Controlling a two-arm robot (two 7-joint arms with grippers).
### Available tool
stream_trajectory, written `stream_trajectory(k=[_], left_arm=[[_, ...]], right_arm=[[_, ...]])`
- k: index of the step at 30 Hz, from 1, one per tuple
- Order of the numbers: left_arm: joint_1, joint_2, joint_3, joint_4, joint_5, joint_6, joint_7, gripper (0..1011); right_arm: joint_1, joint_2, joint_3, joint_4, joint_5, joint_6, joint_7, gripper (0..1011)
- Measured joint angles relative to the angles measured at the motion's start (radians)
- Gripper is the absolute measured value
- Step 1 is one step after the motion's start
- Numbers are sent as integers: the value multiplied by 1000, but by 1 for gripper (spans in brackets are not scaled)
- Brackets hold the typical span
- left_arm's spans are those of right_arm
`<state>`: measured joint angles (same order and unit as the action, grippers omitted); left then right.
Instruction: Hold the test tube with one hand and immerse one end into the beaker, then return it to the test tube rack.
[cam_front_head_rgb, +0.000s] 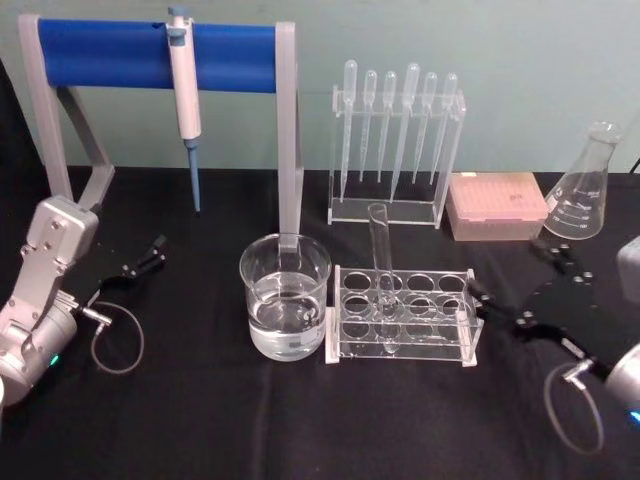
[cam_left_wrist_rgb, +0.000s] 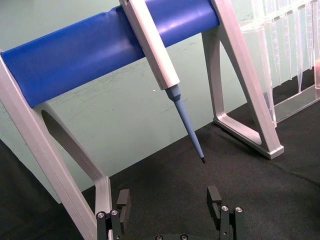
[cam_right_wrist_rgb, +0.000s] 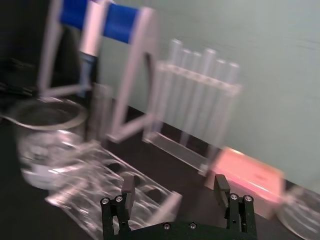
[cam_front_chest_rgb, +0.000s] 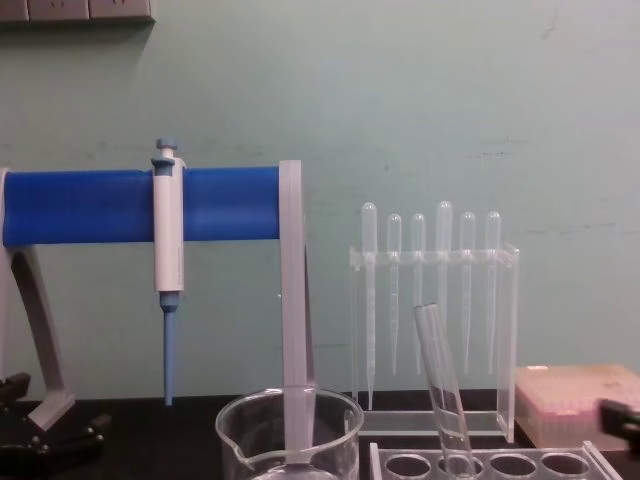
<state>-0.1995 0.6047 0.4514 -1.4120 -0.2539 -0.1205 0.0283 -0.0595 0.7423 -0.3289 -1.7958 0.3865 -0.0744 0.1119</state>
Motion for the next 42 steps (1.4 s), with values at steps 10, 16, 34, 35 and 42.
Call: stream_trajectory(k=[10,16,34,35,42], left_arm=[[0,0,0,0,0,0,0,1000],[0,0,0,0,0,0,0,1000],[0,0,0,0,0,0,0,1000],[0,0,0,0,0,0,0,1000],[0,0,0,0,0,0,0,1000]], right_arm=[[141,-109,-101,50,-16,47,127,1002],[229,-184,-146,118,-25,95,186,1002],[269,-268,-127,167,-21,159,218,839],[266,-271,-123,167,-22,163,219,812],[258,-284,-109,169,-32,172,226,593]])
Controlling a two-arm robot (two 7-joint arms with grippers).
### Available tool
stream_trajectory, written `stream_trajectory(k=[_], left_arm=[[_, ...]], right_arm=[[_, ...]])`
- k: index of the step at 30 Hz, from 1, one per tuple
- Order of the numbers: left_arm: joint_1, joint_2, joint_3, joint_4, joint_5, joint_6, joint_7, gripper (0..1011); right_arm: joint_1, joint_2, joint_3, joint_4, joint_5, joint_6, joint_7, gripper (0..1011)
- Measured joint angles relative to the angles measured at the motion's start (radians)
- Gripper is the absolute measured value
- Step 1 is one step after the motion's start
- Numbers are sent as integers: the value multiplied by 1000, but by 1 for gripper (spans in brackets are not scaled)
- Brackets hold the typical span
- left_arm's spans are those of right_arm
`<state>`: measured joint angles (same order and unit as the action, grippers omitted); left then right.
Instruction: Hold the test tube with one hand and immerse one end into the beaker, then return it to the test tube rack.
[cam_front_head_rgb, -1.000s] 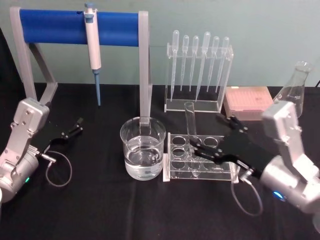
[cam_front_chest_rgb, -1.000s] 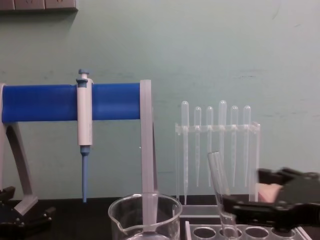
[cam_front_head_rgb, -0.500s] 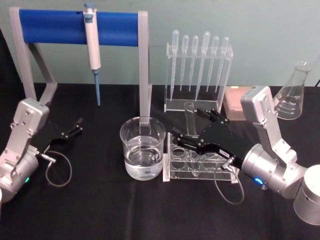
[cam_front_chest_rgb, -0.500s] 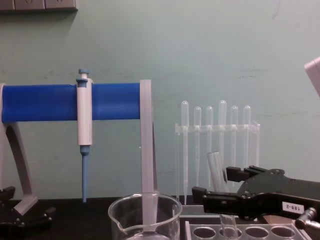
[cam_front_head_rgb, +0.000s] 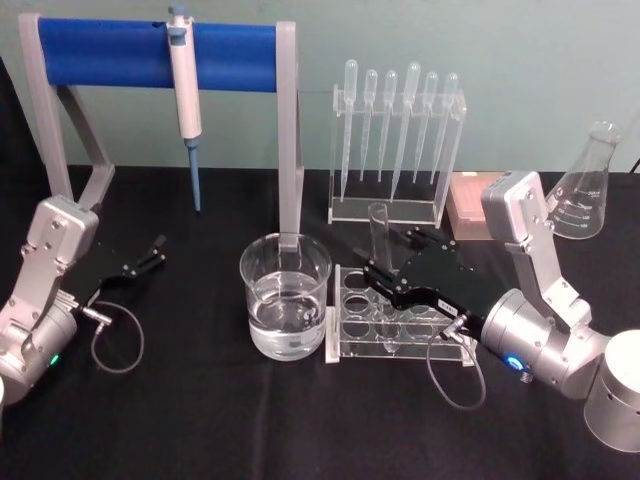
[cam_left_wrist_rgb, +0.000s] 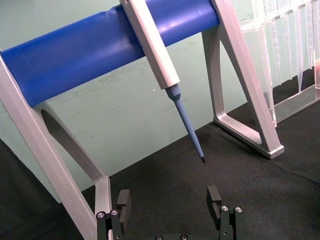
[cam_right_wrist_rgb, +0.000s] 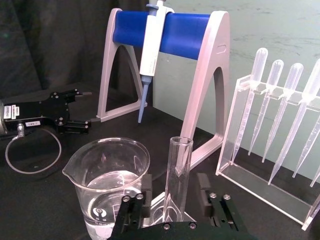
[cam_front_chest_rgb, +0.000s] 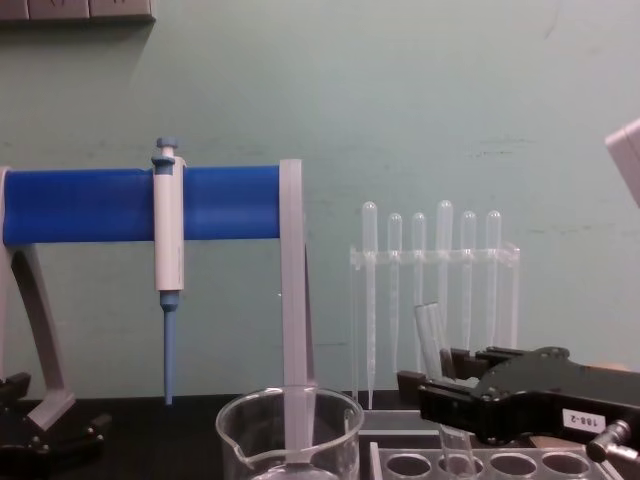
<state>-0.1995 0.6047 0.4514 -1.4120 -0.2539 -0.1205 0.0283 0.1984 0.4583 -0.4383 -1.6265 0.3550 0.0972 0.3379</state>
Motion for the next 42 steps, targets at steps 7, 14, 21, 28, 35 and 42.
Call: stream_trajectory(k=[7,14,21,28,35,42], left_arm=[[0,0,0,0,0,0,0,1000],[0,0,0,0,0,0,0,1000],[0,0,0,0,0,0,0,1000],[0,0,0,0,0,0,0,1000],[0,0,0,0,0,0,0,1000],[0,0,0,0,0,0,0,1000]], right_arm=[[-6,-14,12,0,-14,5,7,369],[-19,-25,32,-17,-23,8,12,226],[-53,-28,72,-78,-17,6,8,226],[-85,-33,127,-160,31,8,-1,226],[-97,-36,154,-216,65,23,-14,226],[-98,-34,154,-229,76,32,-23,226]])
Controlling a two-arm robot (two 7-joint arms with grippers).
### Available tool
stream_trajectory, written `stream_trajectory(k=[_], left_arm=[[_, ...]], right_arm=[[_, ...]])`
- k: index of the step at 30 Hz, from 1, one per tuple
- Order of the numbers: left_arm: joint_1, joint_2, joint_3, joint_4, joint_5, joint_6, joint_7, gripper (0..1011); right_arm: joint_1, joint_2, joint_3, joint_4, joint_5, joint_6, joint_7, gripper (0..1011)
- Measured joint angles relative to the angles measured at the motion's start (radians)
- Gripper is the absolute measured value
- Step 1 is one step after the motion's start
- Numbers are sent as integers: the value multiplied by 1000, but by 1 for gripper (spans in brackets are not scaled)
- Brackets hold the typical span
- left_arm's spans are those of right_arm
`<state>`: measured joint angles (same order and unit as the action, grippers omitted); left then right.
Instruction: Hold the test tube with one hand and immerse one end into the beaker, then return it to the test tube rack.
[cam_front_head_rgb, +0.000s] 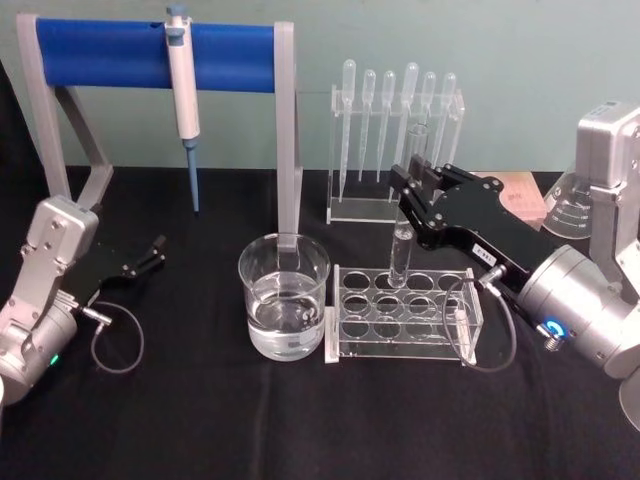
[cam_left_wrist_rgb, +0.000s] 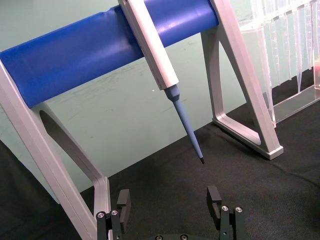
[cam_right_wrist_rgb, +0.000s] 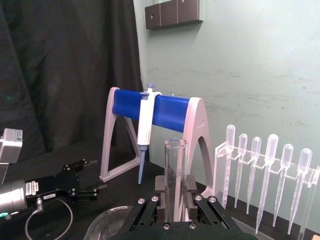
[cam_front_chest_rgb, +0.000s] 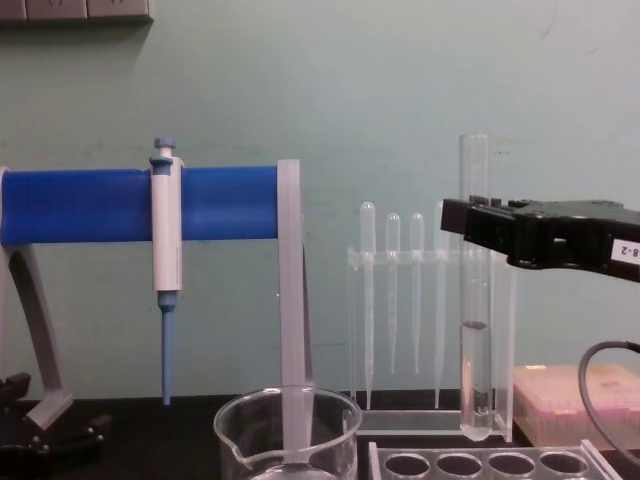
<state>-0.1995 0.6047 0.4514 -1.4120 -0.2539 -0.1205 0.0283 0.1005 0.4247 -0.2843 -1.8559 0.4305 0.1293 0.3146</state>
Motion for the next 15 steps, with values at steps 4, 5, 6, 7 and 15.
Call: stream_trajectory(k=[4,5,6,7,15], left_arm=[[0,0,0,0,0,0,0,1000],[0,0,0,0,0,0,0,1000],[0,0,0,0,0,0,0,1000],[0,0,0,0,0,0,0,1000],[0,0,0,0,0,0,0,1000]], right_arm=[[0,0,-1,0,1,1,-1,226],[0,0,-1,0,1,1,-1,226],[1,0,-1,1,1,1,-1,226],[1,0,-1,1,1,1,-1,226],[1,1,-1,2,0,1,-1,226]])
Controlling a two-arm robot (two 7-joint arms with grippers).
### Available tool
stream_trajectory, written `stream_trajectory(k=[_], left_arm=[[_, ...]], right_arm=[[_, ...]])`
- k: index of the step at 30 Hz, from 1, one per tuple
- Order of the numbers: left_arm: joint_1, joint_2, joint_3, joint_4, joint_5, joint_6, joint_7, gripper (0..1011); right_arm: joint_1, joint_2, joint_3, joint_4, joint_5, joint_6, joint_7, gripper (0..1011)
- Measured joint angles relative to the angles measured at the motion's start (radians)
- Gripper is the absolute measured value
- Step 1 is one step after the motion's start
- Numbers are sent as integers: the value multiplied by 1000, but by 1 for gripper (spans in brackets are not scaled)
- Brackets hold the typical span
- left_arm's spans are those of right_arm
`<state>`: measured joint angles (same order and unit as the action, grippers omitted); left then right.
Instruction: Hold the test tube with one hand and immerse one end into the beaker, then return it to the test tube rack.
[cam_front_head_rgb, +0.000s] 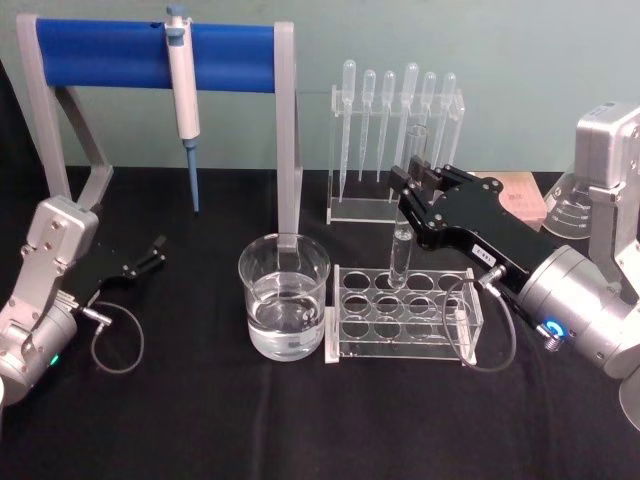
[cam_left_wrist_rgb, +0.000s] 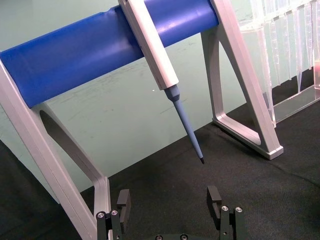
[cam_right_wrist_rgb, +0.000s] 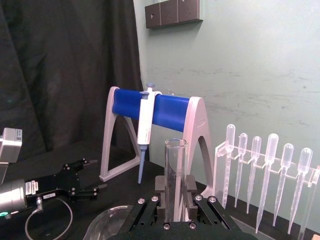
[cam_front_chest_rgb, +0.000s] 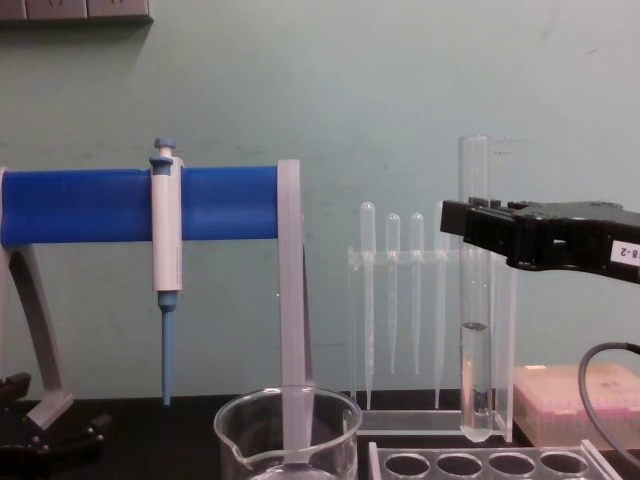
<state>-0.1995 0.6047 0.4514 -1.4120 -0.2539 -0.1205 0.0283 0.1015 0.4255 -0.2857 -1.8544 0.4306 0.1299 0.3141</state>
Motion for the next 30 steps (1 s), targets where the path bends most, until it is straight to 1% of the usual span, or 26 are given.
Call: stream_trajectory(k=[30], left_arm=[[0,0,0,0,0,0,0,1000]], right_arm=[[0,0,0,1,-2,-2,1,226]])
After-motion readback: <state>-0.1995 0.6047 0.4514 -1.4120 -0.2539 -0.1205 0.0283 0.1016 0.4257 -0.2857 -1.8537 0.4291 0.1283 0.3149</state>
